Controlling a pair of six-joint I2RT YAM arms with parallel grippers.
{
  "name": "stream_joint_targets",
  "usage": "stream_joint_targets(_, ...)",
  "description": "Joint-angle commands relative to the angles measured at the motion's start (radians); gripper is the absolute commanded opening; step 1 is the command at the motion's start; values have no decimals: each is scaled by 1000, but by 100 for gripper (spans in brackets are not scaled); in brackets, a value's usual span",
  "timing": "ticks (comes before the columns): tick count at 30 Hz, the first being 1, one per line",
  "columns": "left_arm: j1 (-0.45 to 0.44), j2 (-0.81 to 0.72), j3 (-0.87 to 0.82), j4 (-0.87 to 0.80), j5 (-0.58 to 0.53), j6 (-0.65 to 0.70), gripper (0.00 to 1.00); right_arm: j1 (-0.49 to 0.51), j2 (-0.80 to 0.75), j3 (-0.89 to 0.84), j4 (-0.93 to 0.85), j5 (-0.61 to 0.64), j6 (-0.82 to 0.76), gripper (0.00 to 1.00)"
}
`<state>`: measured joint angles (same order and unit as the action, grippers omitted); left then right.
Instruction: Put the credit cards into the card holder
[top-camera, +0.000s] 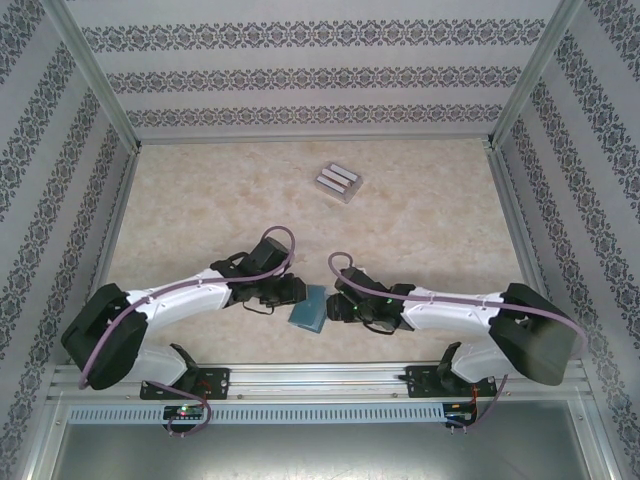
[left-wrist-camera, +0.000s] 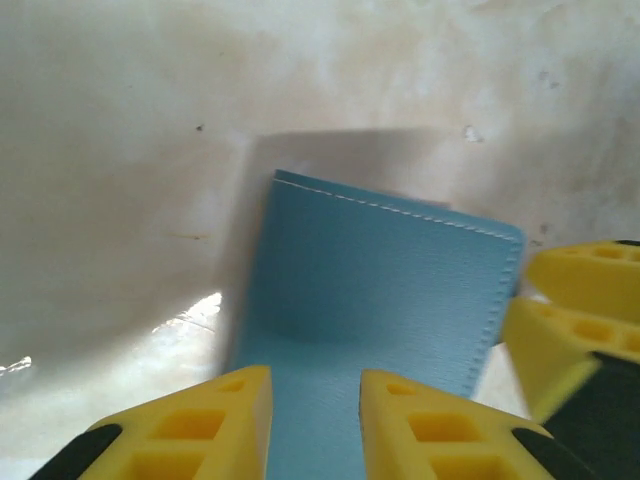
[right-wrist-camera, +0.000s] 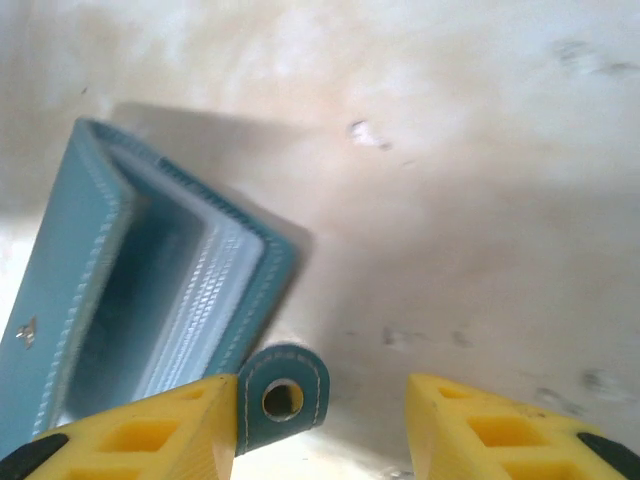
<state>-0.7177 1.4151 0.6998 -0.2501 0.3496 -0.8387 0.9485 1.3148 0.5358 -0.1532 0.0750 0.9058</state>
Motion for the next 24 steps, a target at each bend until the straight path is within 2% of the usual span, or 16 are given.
stream_joint_targets(1, 8, 28, -11, 9, -14, 46, 33, -15, -32, -29, -53, 68, 38, 48)
stream_joint_targets(5, 4, 81, 9, 10, 6, 60, 35, -16, -76, -34, -29, 26, 52, 48)
stream_joint_targets(9, 4, 149, -20, 124, 88, 24, 37, -19, -123, -36, -16, 2, 64, 46)
stream_joint_targets(14, 1, 186, 8, 87, 61, 23, 37, -28, -136, -21, -13, -11, 60, 30)
stream_joint_targets(18, 0, 189, 20, 41, 43, 25, 36, -42, -110, -10, -10, -41, 65, 26)
stream_joint_targets(19, 0, 189, 18, 41, 42, 23, 37, -43, -103, -7, 0, -54, 66, 28)
stream_joint_targets(22, 0, 198, 16, 45, 41, 17, 36, -42, -94, 19, 6, -77, 57, 46)
stream_joint_targets(24, 0, 204, 15, 41, 40, 5, 35, -40, -91, 37, 3, -81, 62, 49)
